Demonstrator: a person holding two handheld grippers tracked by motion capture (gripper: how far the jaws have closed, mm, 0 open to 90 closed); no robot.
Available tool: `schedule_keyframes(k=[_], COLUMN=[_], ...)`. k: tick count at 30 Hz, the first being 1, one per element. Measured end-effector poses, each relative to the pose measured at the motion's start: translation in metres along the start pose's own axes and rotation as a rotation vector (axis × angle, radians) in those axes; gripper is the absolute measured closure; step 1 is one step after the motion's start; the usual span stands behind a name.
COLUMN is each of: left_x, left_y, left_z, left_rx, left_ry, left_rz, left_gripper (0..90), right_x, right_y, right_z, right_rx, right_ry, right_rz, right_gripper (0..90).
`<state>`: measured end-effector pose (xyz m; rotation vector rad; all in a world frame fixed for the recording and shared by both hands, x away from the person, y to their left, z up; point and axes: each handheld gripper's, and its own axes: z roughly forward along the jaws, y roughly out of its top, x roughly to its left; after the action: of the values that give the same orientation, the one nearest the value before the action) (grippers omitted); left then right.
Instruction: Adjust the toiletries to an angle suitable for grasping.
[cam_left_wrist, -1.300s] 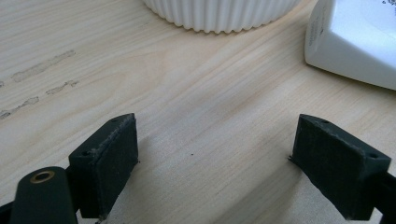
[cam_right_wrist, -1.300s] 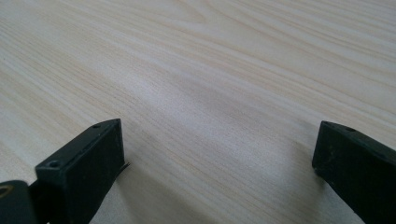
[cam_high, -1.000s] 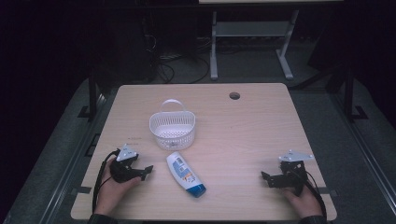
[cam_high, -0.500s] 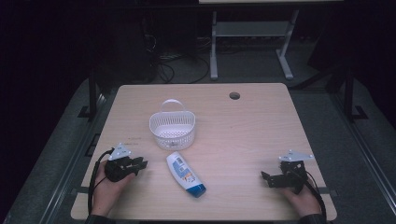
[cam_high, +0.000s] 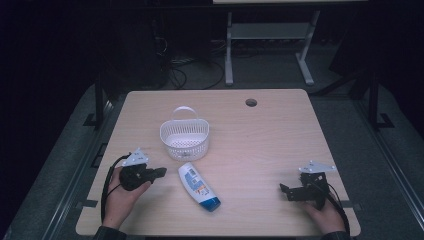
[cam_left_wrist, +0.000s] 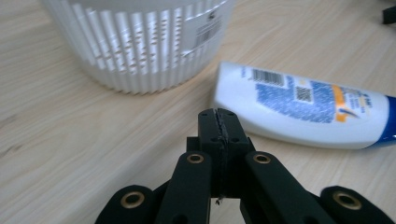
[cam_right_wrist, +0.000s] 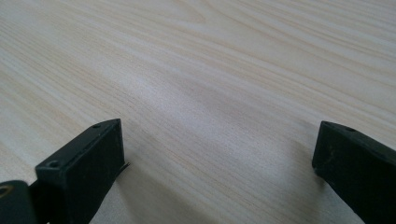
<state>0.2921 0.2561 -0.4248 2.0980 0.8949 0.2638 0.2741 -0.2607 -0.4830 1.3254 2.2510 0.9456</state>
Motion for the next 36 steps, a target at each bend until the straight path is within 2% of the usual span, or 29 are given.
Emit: schedule_keyframes(k=[2,3,10,17,29,31,36], left_x=[-0.002,-0.004,-0.012,-0.019,-0.025,-0.026,-0.022], left_y=[0.003,0.007,0.019,0.032,0.045,0.047,0.048], left_z=[0.002,0.004,0.012,0.034,0.062,0.068,0.078], left_rx=[-0.001,-0.011,-0.018,0.004,0.031,0.04,0.054], left_ry=[-0.008,-0.028,-0.063,-0.097,-0.113,-0.106,-0.098], left_rz=[0.007,0.011,0.036,0.062,0.092,0.106,0.105], left_gripper=[90.0,90.0,90.0,90.0,90.0,90.0,90.0], right_x=[0.0,0.0,0.0,0.0,0.0,0.0,0.0], right_y=[0.0,0.0,0.0,0.0,0.0,0.0,0.0], right_z=[0.0,0.0,0.0,0.0,0.0,0.0,0.0], right_rx=[0.0,0.0,0.0,0.0,0.0,0.0,0.0], right_ry=[0.0,0.0,0.0,0.0,-0.001,-0.001,-0.001], right_rz=[0.0,0.001,0.001,0.001,0.001,0.001,0.001], right_gripper=[1.7,1.7,1.7,1.7,1.6,1.7,1.7])
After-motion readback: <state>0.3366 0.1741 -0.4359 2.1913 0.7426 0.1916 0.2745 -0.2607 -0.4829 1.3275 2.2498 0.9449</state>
